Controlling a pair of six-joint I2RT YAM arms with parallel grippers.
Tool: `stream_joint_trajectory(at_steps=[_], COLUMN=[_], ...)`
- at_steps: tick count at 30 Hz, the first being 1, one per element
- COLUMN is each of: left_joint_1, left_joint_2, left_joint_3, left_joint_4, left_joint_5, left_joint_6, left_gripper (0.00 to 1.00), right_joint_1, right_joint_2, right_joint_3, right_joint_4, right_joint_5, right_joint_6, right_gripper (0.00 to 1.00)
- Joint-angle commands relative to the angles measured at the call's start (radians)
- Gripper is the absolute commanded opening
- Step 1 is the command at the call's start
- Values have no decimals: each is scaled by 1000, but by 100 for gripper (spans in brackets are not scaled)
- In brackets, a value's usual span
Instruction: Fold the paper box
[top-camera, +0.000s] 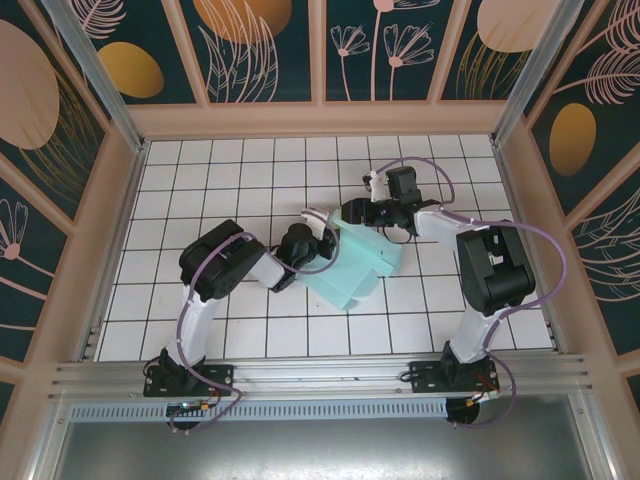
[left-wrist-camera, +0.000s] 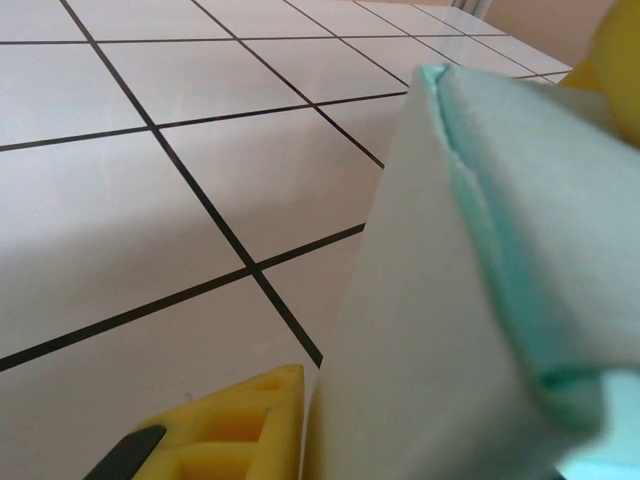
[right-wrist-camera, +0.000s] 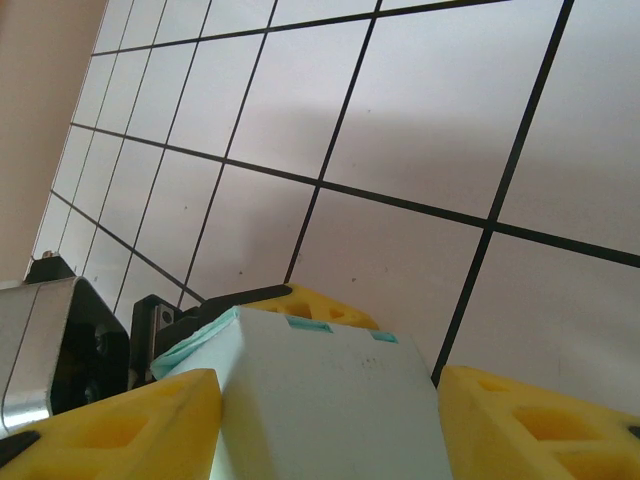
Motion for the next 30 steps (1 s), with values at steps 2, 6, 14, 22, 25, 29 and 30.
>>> stream_joint_trajectory(at_steps=[2,6,14,22,25,29,30], left_joint_1=[8,8,8,9,9,8,8], left_joint_2=[37,44,9,-45,-70,-91,-96], left_joint_3=[34,36,-1,-29,-51,-76,-78], left_joint_4=[-48,-58,-41,-25,-8,12,14], left_joint_5=[-40,-51,-56,-53,-59,-58,-60], left_joint_6=[-40,-43,-34,-36,-26,-15,-14], left_gripper=[13,0,15,34,33,33,33], right_joint_1=[4,4,3,2,1,2,1], right_joint_2=[-13,-14,-12,-7,-7,-2,-1], right_joint_3=[-39,-40,-35,-34,-35,-35,-34], right_joint_4=[-65,-62,-61,-67,-67,-65,-65], right_joint_5=[0,-5,-1,7,9,11,11], right_joint_6=[5,6,7,4,3,5,5], right_gripper=[59,59,59,59,59,59,59])
